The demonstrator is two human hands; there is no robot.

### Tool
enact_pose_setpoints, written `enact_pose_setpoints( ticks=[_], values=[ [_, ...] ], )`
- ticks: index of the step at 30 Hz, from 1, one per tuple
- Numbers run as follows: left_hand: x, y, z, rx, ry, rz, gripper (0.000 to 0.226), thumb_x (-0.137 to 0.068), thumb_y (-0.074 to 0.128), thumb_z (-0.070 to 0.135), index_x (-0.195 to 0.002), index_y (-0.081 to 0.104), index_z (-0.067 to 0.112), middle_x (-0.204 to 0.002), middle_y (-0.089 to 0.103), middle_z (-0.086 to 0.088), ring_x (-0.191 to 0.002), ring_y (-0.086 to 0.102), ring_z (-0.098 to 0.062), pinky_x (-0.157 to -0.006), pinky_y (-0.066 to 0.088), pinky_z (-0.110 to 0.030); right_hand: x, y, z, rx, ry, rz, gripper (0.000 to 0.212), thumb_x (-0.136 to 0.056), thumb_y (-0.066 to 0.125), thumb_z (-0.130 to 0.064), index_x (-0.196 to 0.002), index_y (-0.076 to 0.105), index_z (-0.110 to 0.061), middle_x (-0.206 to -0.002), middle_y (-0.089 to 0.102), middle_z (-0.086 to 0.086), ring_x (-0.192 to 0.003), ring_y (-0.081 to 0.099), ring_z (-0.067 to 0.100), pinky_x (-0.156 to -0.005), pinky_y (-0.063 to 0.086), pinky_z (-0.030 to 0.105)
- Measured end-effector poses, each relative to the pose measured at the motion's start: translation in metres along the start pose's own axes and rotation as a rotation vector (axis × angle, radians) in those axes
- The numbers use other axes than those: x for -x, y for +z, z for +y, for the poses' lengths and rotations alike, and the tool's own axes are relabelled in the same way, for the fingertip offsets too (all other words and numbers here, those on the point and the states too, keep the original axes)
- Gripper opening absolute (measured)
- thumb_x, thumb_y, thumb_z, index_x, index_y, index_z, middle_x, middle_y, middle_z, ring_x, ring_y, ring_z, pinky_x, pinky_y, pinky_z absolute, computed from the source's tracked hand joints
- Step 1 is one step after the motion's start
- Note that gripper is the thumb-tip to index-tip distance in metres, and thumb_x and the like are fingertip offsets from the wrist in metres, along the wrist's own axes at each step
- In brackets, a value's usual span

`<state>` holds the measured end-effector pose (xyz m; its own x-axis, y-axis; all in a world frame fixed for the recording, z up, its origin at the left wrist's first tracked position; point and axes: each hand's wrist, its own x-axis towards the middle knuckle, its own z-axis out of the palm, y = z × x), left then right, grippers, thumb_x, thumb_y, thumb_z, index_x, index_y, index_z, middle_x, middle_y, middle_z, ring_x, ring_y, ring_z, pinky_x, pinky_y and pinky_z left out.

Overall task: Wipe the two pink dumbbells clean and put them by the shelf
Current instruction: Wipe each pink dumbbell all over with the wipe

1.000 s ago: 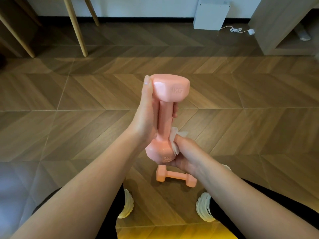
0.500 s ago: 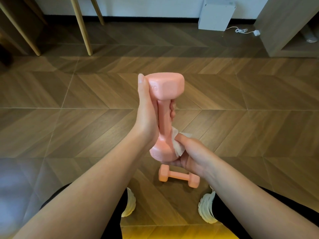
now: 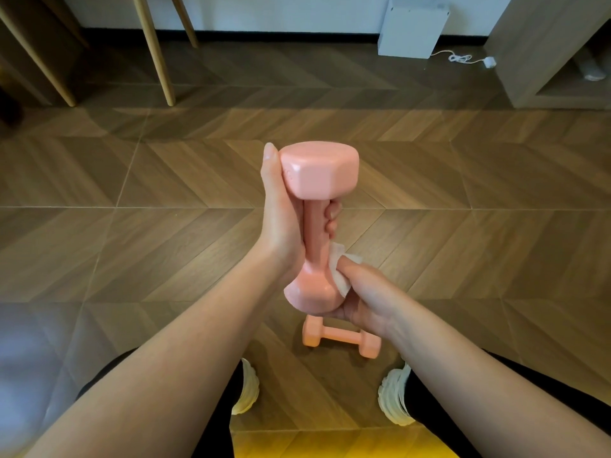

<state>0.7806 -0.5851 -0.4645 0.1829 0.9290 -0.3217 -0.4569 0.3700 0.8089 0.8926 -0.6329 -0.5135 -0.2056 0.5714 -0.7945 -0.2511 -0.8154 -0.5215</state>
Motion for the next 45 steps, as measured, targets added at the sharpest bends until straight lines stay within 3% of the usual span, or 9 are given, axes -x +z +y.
enact_pose_setpoints(
  ticks=[5,10,14,21,26,30,34,39,45],
  values=[
    [0.0,-0.003,0.003,0.067,-0.037,-0.026,0.088,-0.089,0.006,0.078,-0.072,0.055,0.006,-0.053,0.044,-0.005,-0.05,0.033,-0.019,-0.052,0.026,-0.032,0.008,-0.003,-0.002,0.002,0.139,-0.193,0.033,-0.104,0.044,-0.033,-0.123,0.058,-0.01,-0.112,0.071,0.024,-0.096,0.07,0.047,-0.069,0.062,0.043],
    [-0.002,-0.01,-0.005,-0.07,0.011,0.033,0.089,-0.092,0.012,0.076,-0.094,0.063,0.003,-0.068,0.054,-0.008,-0.062,0.049,-0.019,-0.065,0.042,-0.034,0.006,0.0,-0.001,-0.026,0.073,-0.126,0.035,-0.104,0.045,-0.033,-0.123,0.057,-0.006,-0.109,0.071,0.028,-0.086,0.072,0.045,-0.061,0.063,0.041],
    [-0.003,-0.008,-0.011,-0.247,0.041,0.103,0.077,-0.076,0.03,0.081,-0.086,0.062,0.012,-0.074,0.058,-0.001,-0.072,0.052,-0.017,-0.081,0.042,-0.037,0.004,0.003,0.001,-0.058,0.035,-0.064,0.036,-0.103,0.047,-0.036,-0.123,0.054,-0.006,-0.109,0.07,0.028,-0.084,0.073,0.043,-0.057,0.063,0.039],
    [0.0,0.0,-0.009,-0.228,0.064,0.09,0.081,-0.078,0.028,0.08,-0.083,0.06,0.005,-0.067,0.054,-0.004,-0.06,0.048,-0.017,-0.065,0.042,-0.033,0.006,0.008,0.001,0.039,-0.015,-0.012,0.029,-0.1,0.051,-0.036,-0.103,0.061,-0.009,-0.097,0.075,0.023,-0.084,0.072,0.043,-0.059,0.06,0.037],
    [-0.002,-0.003,-0.004,-0.124,0.057,0.083,0.083,-0.087,0.015,0.08,-0.075,0.055,0.007,-0.059,0.046,-0.005,-0.052,0.039,-0.017,-0.054,0.035,-0.029,0.007,0.004,-0.001,0.006,0.003,-0.075,0.032,-0.104,0.044,-0.028,-0.121,0.055,-0.003,-0.113,0.069,0.027,-0.085,0.071,0.043,-0.061,0.062,0.039],
    [0.002,0.001,-0.005,-0.126,0.018,0.052,0.083,-0.09,0.01,0.077,-0.066,0.051,0.009,-0.054,0.043,-0.004,-0.05,0.035,-0.018,-0.054,0.031,-0.031,0.004,0.008,0.0,0.14,-0.01,0.021,0.028,-0.101,0.05,-0.035,-0.105,0.066,-0.012,-0.106,0.074,0.019,-0.095,0.072,0.038,-0.057,0.06,0.036],
    [0.001,0.001,-0.005,-0.108,0.033,0.051,0.083,-0.091,0.01,0.076,-0.069,0.052,0.008,-0.054,0.043,-0.005,-0.049,0.035,-0.018,-0.052,0.031,-0.031,0.003,0.004,0.001,0.062,0.0,-0.047,0.033,-0.104,0.043,-0.028,-0.123,0.062,-0.007,-0.112,0.072,0.021,-0.103,0.069,0.04,-0.061,0.061,0.039],
    [0.001,0.002,-0.005,-0.058,0.024,0.023,0.085,-0.089,0.011,0.078,-0.067,0.054,0.008,-0.054,0.042,-0.006,-0.05,0.035,-0.019,-0.052,0.031,-0.031,0.002,0.007,0.003,0.152,-0.056,0.072,0.032,-0.101,0.05,-0.04,-0.104,0.068,-0.013,-0.092,0.077,0.009,-0.088,0.073,0.028,-0.063,0.062,0.04],
    [0.0,-0.003,-0.003,-0.03,0.026,-0.026,0.089,-0.089,0.009,0.078,-0.073,0.058,0.005,-0.058,0.048,-0.007,-0.052,0.041,-0.019,-0.053,0.036,-0.03,0.006,0.001,-0.004,0.084,-0.015,-0.074,0.038,-0.102,0.049,-0.036,-0.117,0.064,-0.005,-0.11,0.071,0.024,-0.096,0.07,0.044,-0.065,0.062,0.042]
  ],
)
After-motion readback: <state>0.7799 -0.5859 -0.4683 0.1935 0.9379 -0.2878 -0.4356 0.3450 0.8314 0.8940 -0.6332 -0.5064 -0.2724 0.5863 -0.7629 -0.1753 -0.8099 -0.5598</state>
